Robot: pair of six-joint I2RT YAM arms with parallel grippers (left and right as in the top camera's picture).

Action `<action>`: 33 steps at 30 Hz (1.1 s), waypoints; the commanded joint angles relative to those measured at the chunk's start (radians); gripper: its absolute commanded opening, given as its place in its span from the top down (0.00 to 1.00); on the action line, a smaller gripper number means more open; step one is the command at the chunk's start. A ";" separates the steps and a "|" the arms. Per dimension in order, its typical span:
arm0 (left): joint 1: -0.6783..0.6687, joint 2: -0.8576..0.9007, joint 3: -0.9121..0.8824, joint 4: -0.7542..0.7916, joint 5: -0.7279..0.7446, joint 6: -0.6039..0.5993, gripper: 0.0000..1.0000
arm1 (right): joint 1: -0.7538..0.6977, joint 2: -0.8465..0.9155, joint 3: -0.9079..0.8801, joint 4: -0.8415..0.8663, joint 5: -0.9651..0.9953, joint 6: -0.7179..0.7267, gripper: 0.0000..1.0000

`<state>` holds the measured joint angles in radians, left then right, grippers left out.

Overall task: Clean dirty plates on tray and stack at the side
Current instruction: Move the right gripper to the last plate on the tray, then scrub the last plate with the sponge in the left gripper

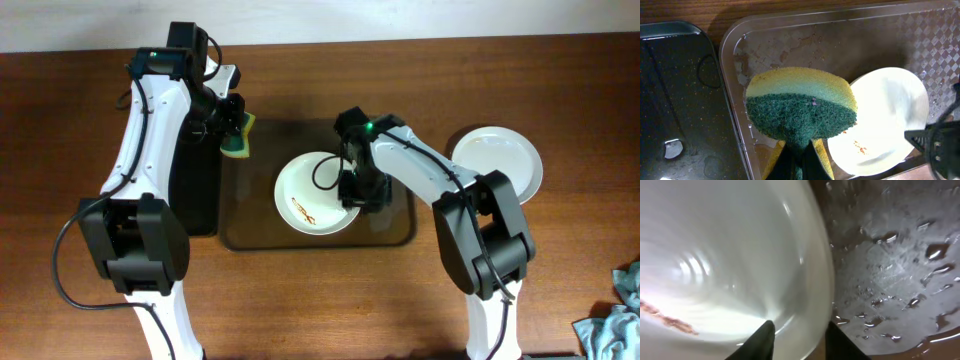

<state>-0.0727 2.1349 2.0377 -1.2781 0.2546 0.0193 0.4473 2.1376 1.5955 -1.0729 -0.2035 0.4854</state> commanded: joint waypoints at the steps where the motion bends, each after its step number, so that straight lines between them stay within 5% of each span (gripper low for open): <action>1: -0.003 0.000 0.007 -0.001 0.012 0.020 0.99 | -0.042 -0.011 0.137 0.003 0.035 -0.277 0.39; 2: -0.003 0.000 0.007 -0.001 0.012 0.020 0.99 | -0.062 -0.011 0.151 0.039 0.091 -0.374 0.32; 5: -0.003 0.000 0.007 0.002 0.011 0.020 0.99 | -0.096 0.041 0.146 0.100 0.105 -0.606 0.33; 7: -0.003 0.000 0.007 0.003 0.011 0.020 0.99 | -0.094 0.094 0.146 0.094 0.070 -0.709 0.38; 12: -0.003 0.000 0.007 0.002 0.012 0.020 0.99 | -0.093 0.145 0.146 0.145 -0.055 -0.701 0.62; 14: -0.003 0.000 0.007 0.002 0.012 0.020 0.99 | -0.093 0.158 0.146 0.146 -0.047 -0.634 0.89; 15: -0.003 0.000 0.007 0.002 0.012 0.019 0.99 | -0.095 0.158 0.146 0.145 -0.047 -0.595 0.93; 17: -0.004 0.000 0.007 0.002 0.012 0.019 0.99 | -0.094 0.158 0.146 0.114 -0.056 -0.407 0.96; 20: -0.039 0.005 -0.046 0.029 0.011 0.019 0.99 | -0.056 0.158 0.120 0.068 -0.035 0.138 0.96; 22: -0.064 0.012 -0.124 0.079 0.012 0.019 0.99 | -0.011 0.158 0.083 0.126 0.030 0.256 0.96; 29: -0.153 0.012 -0.523 0.515 0.012 -0.051 0.99 | 0.011 0.158 0.027 0.177 0.039 0.274 0.96; 33: -0.154 0.016 -0.576 0.560 0.145 -0.052 0.99 | 0.011 0.158 0.027 0.180 0.039 0.271 0.96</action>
<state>-0.2214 2.1277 1.5040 -0.7185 0.2810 -0.0204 0.4480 2.2345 1.6752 -0.8814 -0.2447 0.7376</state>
